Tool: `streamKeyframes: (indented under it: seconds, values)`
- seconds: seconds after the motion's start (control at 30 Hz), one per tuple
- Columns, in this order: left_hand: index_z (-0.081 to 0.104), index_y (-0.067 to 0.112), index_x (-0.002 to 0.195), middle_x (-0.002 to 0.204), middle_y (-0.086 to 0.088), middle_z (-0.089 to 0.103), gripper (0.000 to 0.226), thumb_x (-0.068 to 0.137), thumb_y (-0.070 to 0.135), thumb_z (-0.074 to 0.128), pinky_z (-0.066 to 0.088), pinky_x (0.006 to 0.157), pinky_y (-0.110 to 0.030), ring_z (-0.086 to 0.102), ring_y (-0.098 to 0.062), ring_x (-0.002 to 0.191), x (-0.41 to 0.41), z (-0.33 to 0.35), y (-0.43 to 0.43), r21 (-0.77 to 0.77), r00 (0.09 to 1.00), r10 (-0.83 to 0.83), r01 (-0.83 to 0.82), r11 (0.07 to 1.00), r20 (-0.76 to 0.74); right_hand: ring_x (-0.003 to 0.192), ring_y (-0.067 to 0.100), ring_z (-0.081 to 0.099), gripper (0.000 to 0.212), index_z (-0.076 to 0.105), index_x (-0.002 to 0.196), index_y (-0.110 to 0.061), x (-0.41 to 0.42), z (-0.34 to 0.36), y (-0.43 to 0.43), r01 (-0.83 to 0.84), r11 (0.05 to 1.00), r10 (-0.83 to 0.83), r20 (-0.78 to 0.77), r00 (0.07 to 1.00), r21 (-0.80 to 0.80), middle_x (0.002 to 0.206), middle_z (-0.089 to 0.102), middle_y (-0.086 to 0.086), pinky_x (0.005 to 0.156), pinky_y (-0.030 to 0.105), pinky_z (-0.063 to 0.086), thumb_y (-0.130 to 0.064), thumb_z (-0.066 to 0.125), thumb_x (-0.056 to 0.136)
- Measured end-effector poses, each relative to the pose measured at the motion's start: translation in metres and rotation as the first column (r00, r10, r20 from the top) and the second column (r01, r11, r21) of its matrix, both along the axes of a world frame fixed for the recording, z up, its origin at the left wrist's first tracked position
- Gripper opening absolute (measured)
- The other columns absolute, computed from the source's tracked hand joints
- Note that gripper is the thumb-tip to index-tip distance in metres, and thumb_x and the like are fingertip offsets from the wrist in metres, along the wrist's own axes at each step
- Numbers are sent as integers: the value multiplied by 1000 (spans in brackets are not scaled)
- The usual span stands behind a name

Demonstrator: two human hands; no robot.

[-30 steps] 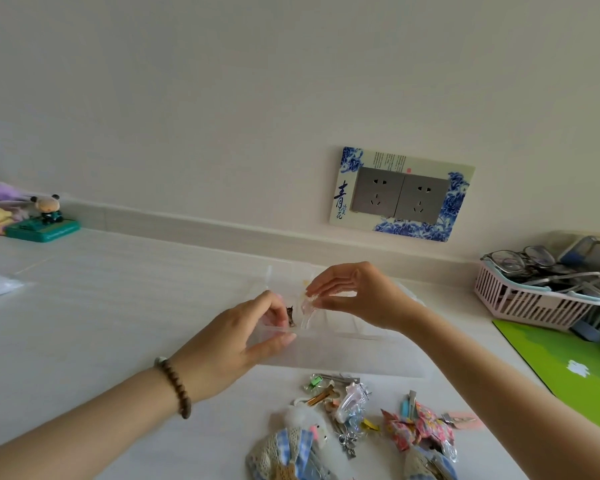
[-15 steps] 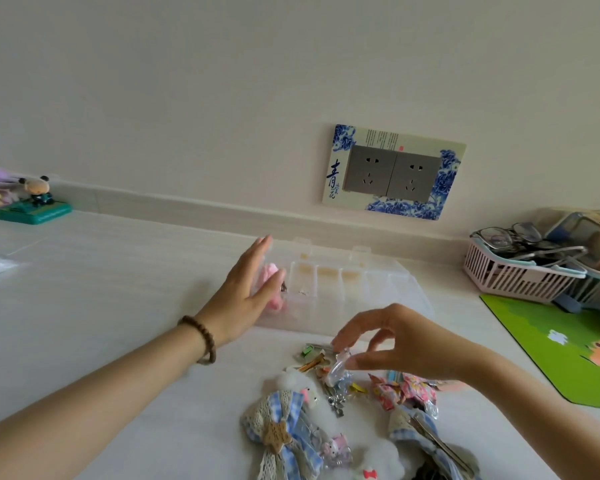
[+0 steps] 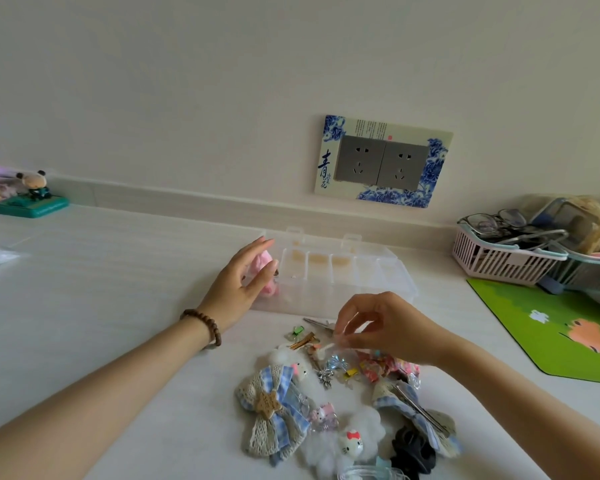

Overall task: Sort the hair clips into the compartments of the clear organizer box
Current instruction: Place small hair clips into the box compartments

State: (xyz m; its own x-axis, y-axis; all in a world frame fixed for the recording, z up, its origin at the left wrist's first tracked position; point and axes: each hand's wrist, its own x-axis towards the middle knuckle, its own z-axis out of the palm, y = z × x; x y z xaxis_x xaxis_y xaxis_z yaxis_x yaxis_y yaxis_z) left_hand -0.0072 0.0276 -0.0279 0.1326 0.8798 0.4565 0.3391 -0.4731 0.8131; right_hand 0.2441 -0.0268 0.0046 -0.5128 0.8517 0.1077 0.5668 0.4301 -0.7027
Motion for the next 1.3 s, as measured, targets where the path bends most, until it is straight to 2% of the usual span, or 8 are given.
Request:
streamKeyframes:
  seconds: [0.27, 0.47, 0.6, 0.73, 0.9, 1.0, 1.1, 1.3]
  values:
    - [46, 36, 125, 123, -1, 52, 37, 89, 39, 52, 42, 95, -20, 53, -14, 115, 1, -2, -1, 4, 999, -7, 7, 1000, 50, 77, 15, 71, 16, 68, 81, -13, -20, 40, 26, 142, 986, -96, -386, 917, 92, 81, 74, 0, 75, 21, 57, -20, 75, 69]
    - [37, 28, 136, 119, 7, 49, 52, 87, 38, 51, 36, 79, 1, 45, 21, 102, 1, -4, -1, 1, 998, -28, 28, 1000, 57, 75, 6, 66, 17, 66, 85, -18, -47, 58, 75, 29, 991, -21, -61, 998, 131, 86, 68, -6, 80, 25, 57, -11, 77, 73]
    - [37, 42, 131, 120, 2, 54, 60, 76, 64, 47, 37, 102, -23, 52, -12, 114, -4, -12, 6, -27, 998, -16, 18, 999, 57, 84, 6, 67, 22, 66, 94, -8, -57, 64, 91, -107, 993, 106, 31, 994, 45, 93, 70, 3, 85, 20, 54, -1, 73, 75]
    - [38, 33, 134, 125, 9, 48, 56, 83, 53, 50, 36, 86, -3, 49, 1, 113, -2, -10, 4, -7, 998, -16, 17, 1000, 61, 95, 10, 68, 22, 63, 96, -4, -59, 55, 97, -129, 992, 129, 25, 991, 3, 100, 71, 8, 89, 20, 52, 10, 65, 78]
    - [38, 33, 134, 128, 11, 48, 63, 78, 61, 48, 35, 101, -19, 45, -8, 121, -4, -8, 1, -8, 1000, 16, -16, 1000, -7, 92, 16, 67, 13, 65, 94, -1, -51, 57, 71, 19, 993, 0, -156, 988, 120, 99, 71, 9, 88, 21, 53, 5, 62, 83]
    - [43, 28, 131, 139, 10, 42, 61, 78, 58, 48, 20, 109, -16, 28, -6, 134, -7, 4, -12, 246, 967, 88, -28, 969, -238, 84, 13, 69, 11, 69, 93, -13, -39, 55, 34, 28, 987, -16, -81, 997, 157, 91, 71, -6, 81, 21, 55, -9, 66, 82]
    - [59, 24, 116, 118, 17, 55, 44, 81, 50, 54, 34, 102, -17, 46, 1, 114, -4, 27, -31, 474, 921, 90, 110, 874, -379, 83, -1, 67, 15, 70, 96, -24, -26, 41, 3, 20, 987, -39, 114, 993, 157, 92, 71, -15, 79, 15, 54, -23, 67, 82]
    - [68, 35, 95, 91, 19, 63, 48, 67, 69, 50, 51, 79, -29, 57, 0, 81, 16, 29, -49, -47, 778, -213, 231, 972, -591, 95, -2, 64, 27, 69, 110, -26, -17, 7, -6, 85, 979, -131, 252, 959, 186, 111, 71, -10, 89, 15, 50, -31, 66, 84]
